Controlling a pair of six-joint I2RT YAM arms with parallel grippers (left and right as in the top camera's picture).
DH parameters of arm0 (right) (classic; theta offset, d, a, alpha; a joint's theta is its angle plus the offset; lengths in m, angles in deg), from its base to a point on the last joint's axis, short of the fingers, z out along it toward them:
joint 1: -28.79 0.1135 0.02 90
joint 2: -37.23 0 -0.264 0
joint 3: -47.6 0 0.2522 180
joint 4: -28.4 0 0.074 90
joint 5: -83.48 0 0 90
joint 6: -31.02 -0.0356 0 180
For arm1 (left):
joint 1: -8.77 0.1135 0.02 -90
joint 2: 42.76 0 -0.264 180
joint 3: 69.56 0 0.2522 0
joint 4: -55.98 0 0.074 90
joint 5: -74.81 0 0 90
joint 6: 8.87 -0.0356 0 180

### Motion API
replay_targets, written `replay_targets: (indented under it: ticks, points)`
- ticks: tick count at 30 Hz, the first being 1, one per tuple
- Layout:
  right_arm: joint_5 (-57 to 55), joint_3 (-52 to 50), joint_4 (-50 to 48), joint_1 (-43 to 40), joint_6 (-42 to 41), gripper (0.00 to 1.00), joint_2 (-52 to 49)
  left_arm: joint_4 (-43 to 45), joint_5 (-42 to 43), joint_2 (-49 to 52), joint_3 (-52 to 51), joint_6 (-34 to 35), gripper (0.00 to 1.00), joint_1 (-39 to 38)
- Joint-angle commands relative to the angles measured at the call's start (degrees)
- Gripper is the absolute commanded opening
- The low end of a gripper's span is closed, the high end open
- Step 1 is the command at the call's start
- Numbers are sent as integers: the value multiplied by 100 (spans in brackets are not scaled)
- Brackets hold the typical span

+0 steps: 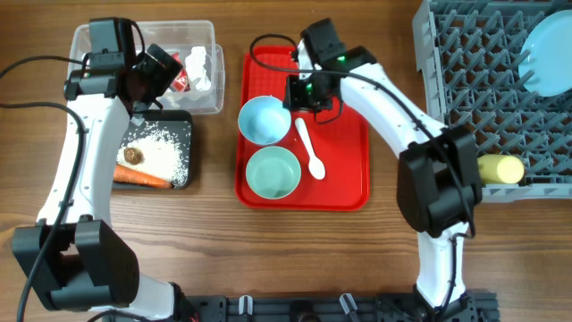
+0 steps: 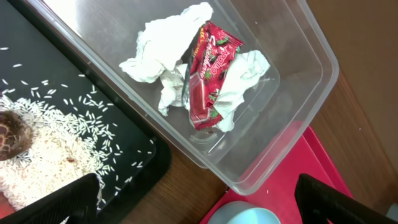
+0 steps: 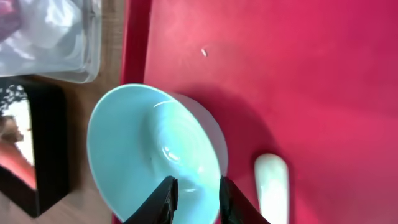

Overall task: Sort waste into correct bins and load items into the dishwasher rack
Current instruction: 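Reach the right gripper to the light blue bowl on the red tray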

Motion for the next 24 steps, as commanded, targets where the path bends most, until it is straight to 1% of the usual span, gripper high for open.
replay_targets:
  ticks: [1,5,6,10,14,15,17,20,24]
  points:
    - [-275,-7,-70,157,-391,27,-341,-2,48,-63,48,74,100,31]
    - [-444,-7,-129,175,-645,31,-439,-2,48,-63,48,74,100,31]
    - [-466,-7,-140,175,-713,33,-466,-2,48,-63,48,74,100,31]
    - [-437,-7,-166,173,-721,34,-529,-2,48,-63,48,74,100,31]
    - [28,61,-354,175,-278,47,-520,-2,48,-63,48,74,100,31]
    - [59,122,-341,175,-254,53,-501,-2,48,-63,48,74,100,31]
    - [-105,282,-155,175,-245,60,-413,-2,48,-63,48,74,100,31]
    - [-549,461,46,168,-101,63,-151,-2,48,-63,48,74,100,31]
    - [-1165,472,127,168,-103,65,317,-2,48,-63,48,74,100,31]
